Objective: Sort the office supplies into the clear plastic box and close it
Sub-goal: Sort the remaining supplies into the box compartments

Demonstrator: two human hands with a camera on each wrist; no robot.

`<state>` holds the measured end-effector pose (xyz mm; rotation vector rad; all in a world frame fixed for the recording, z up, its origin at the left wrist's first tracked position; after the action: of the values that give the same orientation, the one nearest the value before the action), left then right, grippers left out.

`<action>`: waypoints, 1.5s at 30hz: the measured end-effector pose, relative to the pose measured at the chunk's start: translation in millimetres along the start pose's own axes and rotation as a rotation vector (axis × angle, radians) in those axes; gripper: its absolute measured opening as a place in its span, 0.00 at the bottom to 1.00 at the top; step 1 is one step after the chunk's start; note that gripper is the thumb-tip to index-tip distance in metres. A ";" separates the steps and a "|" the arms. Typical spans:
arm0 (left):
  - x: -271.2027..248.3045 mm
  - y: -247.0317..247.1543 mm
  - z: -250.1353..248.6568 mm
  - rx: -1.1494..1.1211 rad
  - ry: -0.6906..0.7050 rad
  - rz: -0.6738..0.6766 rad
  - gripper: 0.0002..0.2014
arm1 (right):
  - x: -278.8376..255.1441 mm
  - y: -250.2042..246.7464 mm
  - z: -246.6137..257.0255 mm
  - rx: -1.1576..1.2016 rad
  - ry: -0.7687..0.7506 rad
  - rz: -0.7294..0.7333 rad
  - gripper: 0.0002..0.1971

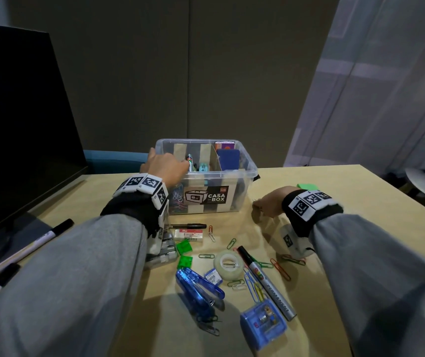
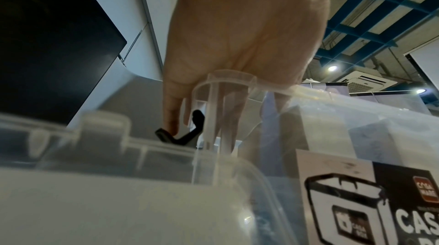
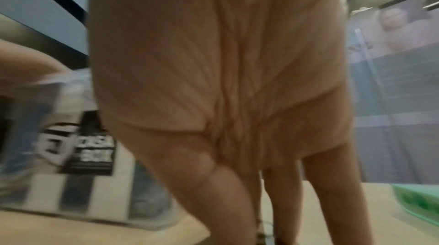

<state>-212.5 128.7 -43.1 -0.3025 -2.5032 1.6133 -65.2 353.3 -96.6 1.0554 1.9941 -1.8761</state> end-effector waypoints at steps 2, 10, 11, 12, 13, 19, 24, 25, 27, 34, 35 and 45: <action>-0.2 -0.2 -0.4 0.001 0.000 -0.003 0.21 | -18.6 0.7 12.7 -0.123 -0.027 0.047 0.22; -7.3 -2.6 -1.3 -0.013 0.030 0.008 0.21 | -68.1 15.3 52.8 0.005 -0.369 0.168 0.37; -8.3 -3.6 -1.4 -0.015 0.032 0.006 0.21 | -67.7 11.4 47.8 0.027 -0.353 0.136 0.37; -8.7 -4.0 -1.5 -0.015 0.036 0.006 0.22 | -64.5 6.0 39.6 0.008 -0.305 0.081 0.35; -9.2 -4.5 -1.9 -0.014 0.041 0.004 0.22 | -60.5 1.1 30.1 -0.046 -0.236 0.030 0.31; -7.1 -3.0 -2.2 -0.016 0.029 -0.009 0.22 | -37.0 19.0 3.2 -0.243 -0.047 0.048 0.21; -2.6 -0.5 -0.5 -0.034 0.025 -0.004 0.22 | -45.6 31.0 28.6 -0.250 -0.144 0.103 0.22; -2.0 -0.4 -0.7 -0.037 0.026 -0.003 0.21 | -48.9 31.9 37.0 -0.248 -0.187 0.107 0.21; -2.2 -1.2 -1.3 -0.041 0.022 0.001 0.21 | -55.9 31.1 52.6 -0.199 -0.284 0.108 0.22; -1.6 -6.4 2.6 -0.043 0.017 0.018 0.17 | -60.9 1.1 41.3 -0.096 -0.246 -0.019 0.24; -0.4 -6.8 4.2 -0.044 0.014 0.022 0.17 | -57.8 0.3 35.9 -0.101 -0.219 -0.022 0.23; -2.7 -9.0 7.5 -0.050 0.003 0.013 0.19 | -49.5 9.7 64.7 -0.109 -0.325 -0.066 0.25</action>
<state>-212.4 117.8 -38.0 -0.3277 -2.5476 1.5551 -43.9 274.8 -85.7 0.6167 1.9328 -1.8101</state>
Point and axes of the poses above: each hand's wrist, its own x-axis towards the middle knuckle, its own y-axis out of the palm, z = x × y, the point moved 6 cm from there along x, towards the middle knuckle, and after that the axes turned 6 degrees about -y, right-handed, at the moved point
